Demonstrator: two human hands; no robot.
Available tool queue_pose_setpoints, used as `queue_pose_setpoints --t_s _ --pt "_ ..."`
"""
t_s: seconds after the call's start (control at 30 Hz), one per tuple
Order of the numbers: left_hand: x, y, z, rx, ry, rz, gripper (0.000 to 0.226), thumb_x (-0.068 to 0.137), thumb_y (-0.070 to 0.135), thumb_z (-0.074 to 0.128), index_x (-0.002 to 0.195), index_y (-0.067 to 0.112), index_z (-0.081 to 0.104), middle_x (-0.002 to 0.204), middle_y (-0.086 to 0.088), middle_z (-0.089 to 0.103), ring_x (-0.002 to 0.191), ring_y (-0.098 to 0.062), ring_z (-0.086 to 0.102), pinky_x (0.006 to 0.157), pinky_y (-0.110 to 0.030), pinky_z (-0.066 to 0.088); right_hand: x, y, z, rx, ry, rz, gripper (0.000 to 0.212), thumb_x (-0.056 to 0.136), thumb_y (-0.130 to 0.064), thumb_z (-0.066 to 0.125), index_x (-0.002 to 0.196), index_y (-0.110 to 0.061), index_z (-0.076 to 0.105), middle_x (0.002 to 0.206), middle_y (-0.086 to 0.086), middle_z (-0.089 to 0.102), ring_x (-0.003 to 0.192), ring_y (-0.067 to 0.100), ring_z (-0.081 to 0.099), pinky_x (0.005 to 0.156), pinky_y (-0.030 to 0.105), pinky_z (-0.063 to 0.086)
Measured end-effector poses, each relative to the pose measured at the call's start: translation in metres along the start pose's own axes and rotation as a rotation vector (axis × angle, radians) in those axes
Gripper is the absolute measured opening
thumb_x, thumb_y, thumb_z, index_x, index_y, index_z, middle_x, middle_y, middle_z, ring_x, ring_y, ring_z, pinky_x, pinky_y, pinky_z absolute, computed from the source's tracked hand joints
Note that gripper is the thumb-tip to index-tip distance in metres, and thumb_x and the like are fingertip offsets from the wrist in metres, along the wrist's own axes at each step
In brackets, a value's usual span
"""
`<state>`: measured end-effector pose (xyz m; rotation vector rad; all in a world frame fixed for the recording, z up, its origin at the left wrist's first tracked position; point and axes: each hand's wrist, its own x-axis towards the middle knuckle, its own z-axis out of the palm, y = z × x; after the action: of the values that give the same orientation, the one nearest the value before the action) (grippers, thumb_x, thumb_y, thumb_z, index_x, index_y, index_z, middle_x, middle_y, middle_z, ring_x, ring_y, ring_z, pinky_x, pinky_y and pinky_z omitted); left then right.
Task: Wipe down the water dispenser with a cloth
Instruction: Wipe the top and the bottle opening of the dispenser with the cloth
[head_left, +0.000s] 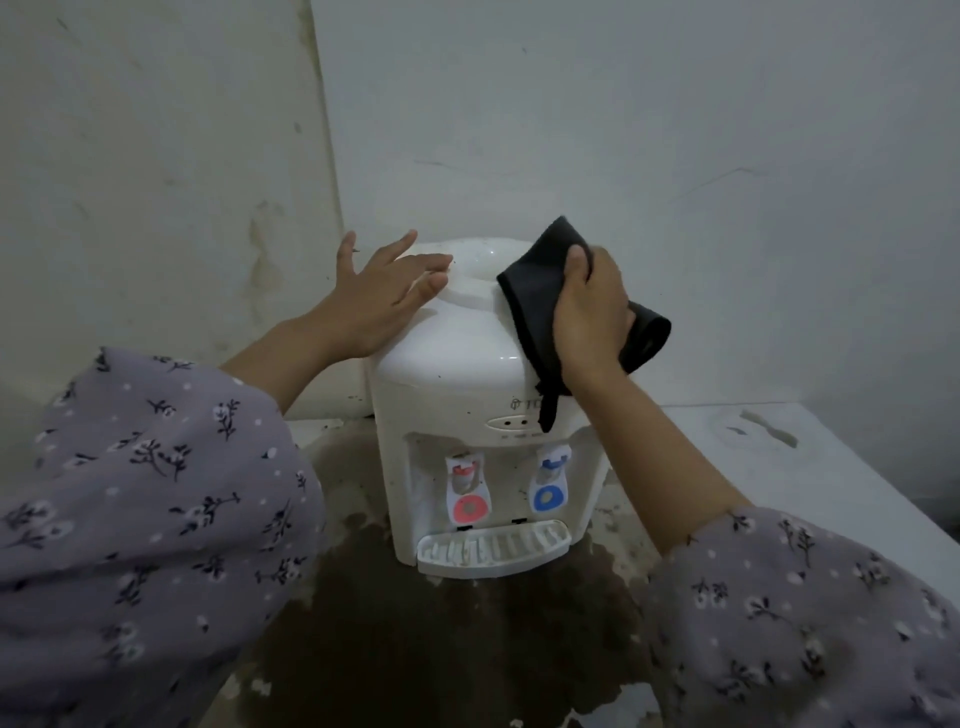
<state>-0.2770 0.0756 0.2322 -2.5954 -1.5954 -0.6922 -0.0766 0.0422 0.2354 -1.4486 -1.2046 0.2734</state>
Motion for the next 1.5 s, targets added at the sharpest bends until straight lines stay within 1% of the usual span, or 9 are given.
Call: queue_pose_setpoints --t_s 0.1,0.17,0.37,0.63,0.83,1.07,1.27,1.4,1.5 --pt "0.005 -0.001 0.002 -0.013 0.002 0.006 0.054 0.097 0.048 0.010 0.140 0.029 0.036 0.148 0.014 0.033 0.142 0.001 0.002 0.108 -0.043 -0.022 0.009 -0.005 0.008 -0.344 -0.202 -0.109 0.033 0.099 -0.033 0.029 0.099 -0.015 0.056 0.109 0.003 0.059 0.108 0.024 0.049 0.095 0.041 0.032" --pt "0.011 -0.002 0.003 -0.014 0.004 0.004 0.047 0.100 0.041 0.014 0.139 0.029 0.037 0.147 0.015 0.035 0.142 -0.002 0.004 0.110 -0.044 -0.019 0.004 -0.005 0.012 -0.443 -0.276 -0.205 0.038 0.098 -0.037 0.027 0.096 -0.014 0.056 0.111 0.004 0.059 0.111 0.025 0.048 0.099 0.044 0.031" --pt "0.032 -0.004 0.001 -0.004 -0.042 -0.032 0.040 0.103 0.019 0.022 0.132 0.034 0.045 0.141 0.014 0.044 0.144 -0.009 0.007 0.111 -0.047 -0.016 -0.019 -0.001 0.021 -0.614 -0.313 -0.415 0.046 0.099 -0.046 0.026 0.129 -0.017 0.047 0.137 0.000 0.047 0.133 0.016 0.032 0.113 0.043 0.016" --pt "0.034 -0.001 -0.007 0.112 -0.163 0.007 0.039 0.102 0.023 0.020 0.134 0.031 0.041 0.144 0.006 0.039 0.143 -0.012 0.010 0.111 -0.051 -0.011 -0.026 0.011 0.021 -0.628 -0.212 -0.563 0.052 0.095 -0.051 0.035 0.133 -0.018 0.049 0.141 -0.002 0.047 0.135 0.013 0.034 0.110 0.042 0.020" --pt "0.033 0.004 -0.008 0.161 -0.241 0.033 0.042 0.100 0.041 0.023 0.140 0.031 0.033 0.149 0.006 0.031 0.144 -0.013 0.009 0.112 -0.050 -0.011 -0.027 0.012 0.018 -0.607 -0.209 -0.599 0.062 0.088 -0.054 0.030 0.133 -0.017 0.050 0.142 0.000 0.047 0.135 0.016 0.034 0.110 0.046 0.023" --pt "0.038 -0.001 -0.014 0.205 -0.326 0.061 0.055 0.094 0.053 0.027 0.143 0.029 0.027 0.155 0.005 0.019 0.143 -0.007 -0.008 0.114 -0.042 -0.010 -0.027 0.016 0.018 -0.596 -0.188 -0.643 0.070 0.086 -0.059 0.022 0.131 -0.015 0.052 0.139 0.002 0.050 0.133 0.017 0.038 0.107 0.046 0.026" --pt "0.038 -0.001 -0.016 0.295 -0.288 0.212 0.054 0.095 0.052 0.023 0.140 0.024 0.033 0.148 0.004 0.033 0.143 -0.007 0.011 0.115 -0.039 -0.010 -0.023 0.023 0.013 -0.552 -0.178 -0.733 0.064 0.087 -0.056 0.030 0.125 -0.013 0.058 0.133 0.005 0.056 0.127 0.020 0.047 0.102 0.047 0.036" --pt "0.035 0.001 -0.012 0.331 -0.225 0.210 0.053 0.097 0.049 0.020 0.140 0.022 0.033 0.139 0.004 0.043 0.135 -0.012 0.031 0.113 -0.041 -0.015 -0.018 0.026 0.007 -0.549 -0.190 -0.790 0.060 0.087 -0.054 0.035 0.124 -0.014 0.059 0.130 0.005 0.058 0.124 0.020 0.050 0.099 0.044 0.037" --pt "0.031 0.005 -0.011 0.341 -0.190 0.178 0.050 0.098 0.045 0.022 0.140 0.021 0.034 0.139 0.003 0.044 0.133 -0.016 0.033 0.113 -0.044 -0.014 -0.015 0.028 0.002 -0.519 -0.195 -0.839 0.058 0.087 -0.053 0.038 0.123 -0.012 0.060 0.128 0.006 0.060 0.122 0.021 0.053 0.098 0.044 0.039"
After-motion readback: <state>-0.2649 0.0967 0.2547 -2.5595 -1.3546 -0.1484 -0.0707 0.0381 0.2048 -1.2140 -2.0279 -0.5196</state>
